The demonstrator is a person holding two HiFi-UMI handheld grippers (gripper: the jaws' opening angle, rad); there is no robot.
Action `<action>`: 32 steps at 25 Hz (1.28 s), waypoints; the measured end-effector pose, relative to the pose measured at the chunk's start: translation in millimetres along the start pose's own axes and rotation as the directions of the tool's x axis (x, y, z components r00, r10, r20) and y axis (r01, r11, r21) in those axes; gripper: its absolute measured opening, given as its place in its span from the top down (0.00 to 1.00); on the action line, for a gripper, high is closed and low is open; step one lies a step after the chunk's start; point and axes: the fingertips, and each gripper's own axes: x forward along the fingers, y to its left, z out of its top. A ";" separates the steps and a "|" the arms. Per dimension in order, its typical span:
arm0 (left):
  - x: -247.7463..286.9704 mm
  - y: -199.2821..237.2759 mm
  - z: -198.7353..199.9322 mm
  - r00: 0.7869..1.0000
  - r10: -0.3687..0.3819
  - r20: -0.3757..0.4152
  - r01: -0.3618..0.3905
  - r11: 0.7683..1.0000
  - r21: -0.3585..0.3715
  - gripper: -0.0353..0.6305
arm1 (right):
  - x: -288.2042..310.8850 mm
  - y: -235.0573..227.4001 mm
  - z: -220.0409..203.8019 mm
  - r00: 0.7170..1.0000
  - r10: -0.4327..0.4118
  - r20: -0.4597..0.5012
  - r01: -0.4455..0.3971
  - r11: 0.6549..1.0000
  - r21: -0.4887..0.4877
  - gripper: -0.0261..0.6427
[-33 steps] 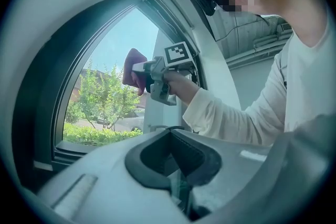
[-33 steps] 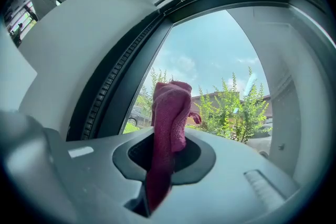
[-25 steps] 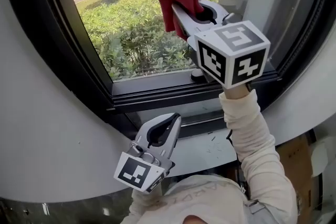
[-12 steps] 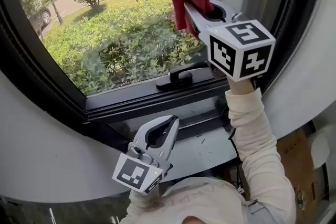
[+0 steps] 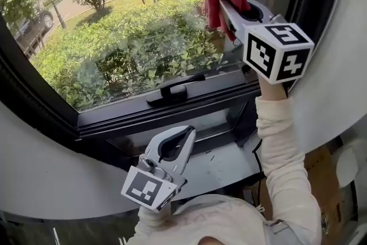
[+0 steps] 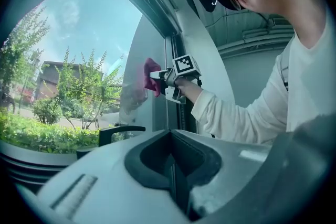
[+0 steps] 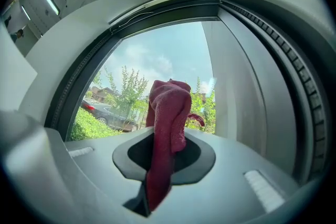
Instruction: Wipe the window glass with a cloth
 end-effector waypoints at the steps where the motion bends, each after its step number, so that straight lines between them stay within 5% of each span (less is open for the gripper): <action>1: 3.2 -1.6 -0.4 1.000 -0.001 0.002 0.001 1.000 0.001 0.95 | -1.5 -4.5 -0.8 1.000 -0.002 0.002 0.002 1.000 0.002 0.87; 9: 14.3 -10.8 -5.6 1.000 0.002 -0.015 -0.002 1.000 -0.016 0.95 | -9.6 -8.1 -19.2 0.999 -0.047 -0.009 0.046 0.994 -0.094 0.87; 18: 9.1 -10.7 -9.0 1.000 -0.007 -0.016 0.006 1.000 -0.013 0.95 | -15.4 -0.6 -55.8 0.997 -0.046 -0.064 0.043 0.998 -0.040 0.87; 32: -52.5 29.7 -10.0 0.998 0.061 -0.002 -0.061 0.997 -0.044 0.95 | 16.5 99.1 -48.0 0.997 0.017 -0.071 -0.021 0.998 -0.057 0.87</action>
